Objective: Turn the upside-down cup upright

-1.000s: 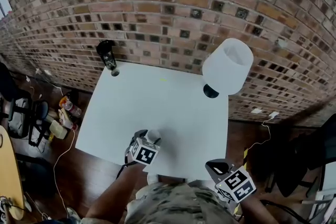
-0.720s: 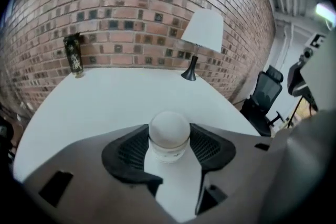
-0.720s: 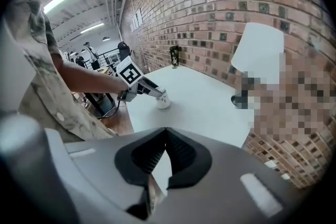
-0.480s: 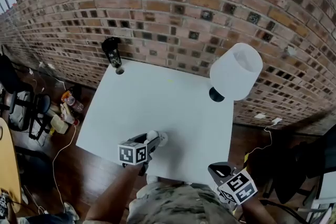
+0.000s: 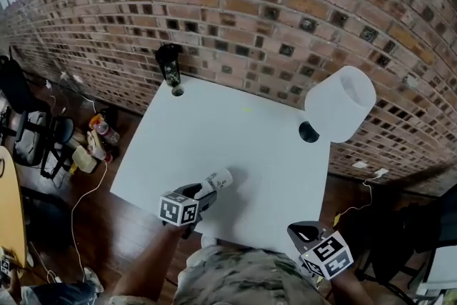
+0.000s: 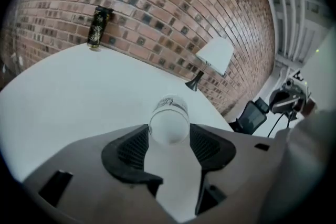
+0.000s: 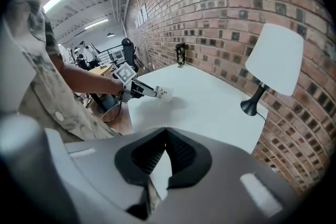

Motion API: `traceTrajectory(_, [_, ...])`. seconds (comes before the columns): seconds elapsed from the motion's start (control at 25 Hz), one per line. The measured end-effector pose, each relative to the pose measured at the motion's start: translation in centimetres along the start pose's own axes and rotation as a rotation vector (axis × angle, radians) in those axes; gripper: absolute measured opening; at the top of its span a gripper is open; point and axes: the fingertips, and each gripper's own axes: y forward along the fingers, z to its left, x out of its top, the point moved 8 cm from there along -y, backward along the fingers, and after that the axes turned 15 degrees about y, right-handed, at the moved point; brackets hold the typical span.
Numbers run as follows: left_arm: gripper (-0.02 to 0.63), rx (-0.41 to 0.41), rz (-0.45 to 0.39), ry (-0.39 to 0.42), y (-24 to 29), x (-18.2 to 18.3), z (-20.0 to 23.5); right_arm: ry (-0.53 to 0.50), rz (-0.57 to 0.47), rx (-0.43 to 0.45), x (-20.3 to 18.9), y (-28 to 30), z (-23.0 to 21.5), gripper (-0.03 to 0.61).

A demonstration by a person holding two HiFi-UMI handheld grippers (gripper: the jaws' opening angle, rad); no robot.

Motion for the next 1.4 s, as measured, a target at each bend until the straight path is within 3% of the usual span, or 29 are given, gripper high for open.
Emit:
traceTrajectory(0.16, [0.252, 0.026, 0.112, 0.166, 0.5, -1.2, 0.1, -0.008, 0.007, -0.002, 0.7, 0.7, 0.6, 0.003])
traceTrajectory(0.28, [0.252, 0.057, 0.167, 0.232, 1.0, -1.8, 0.3, -0.008, 0.007, -0.008, 1.0, 1.0, 0.9, 0.003])
traceTrajectory(0.44, [0.253, 0.069, 0.210, 0.257, 1.5, -2.2, 0.6, 0.001, 0.011, -0.013, 1.1, 1.3, 1.3, 0.003])
traceTrajectory(0.84, [0.283, 0.065, 0.209, 0.261, 1.6, -1.7, 0.7, 0.026, 0.010, -0.021, 0.5, 1.2, 1.0, 0.003])
traceTrajectory(1.12, [0.319, 0.110, 0.218, 0.356, 1.1, 2.3, -0.7, 0.033, 0.001, -0.012, 0.2, 1.0, 0.6, 0.003])
traceTrajectory(1.4, [0.368, 0.099, 0.426, 0.451, 6.4, 4.8, -2.1, 0.034, -0.007, -0.017, -0.3, 0.2, -0.1, 0.003])
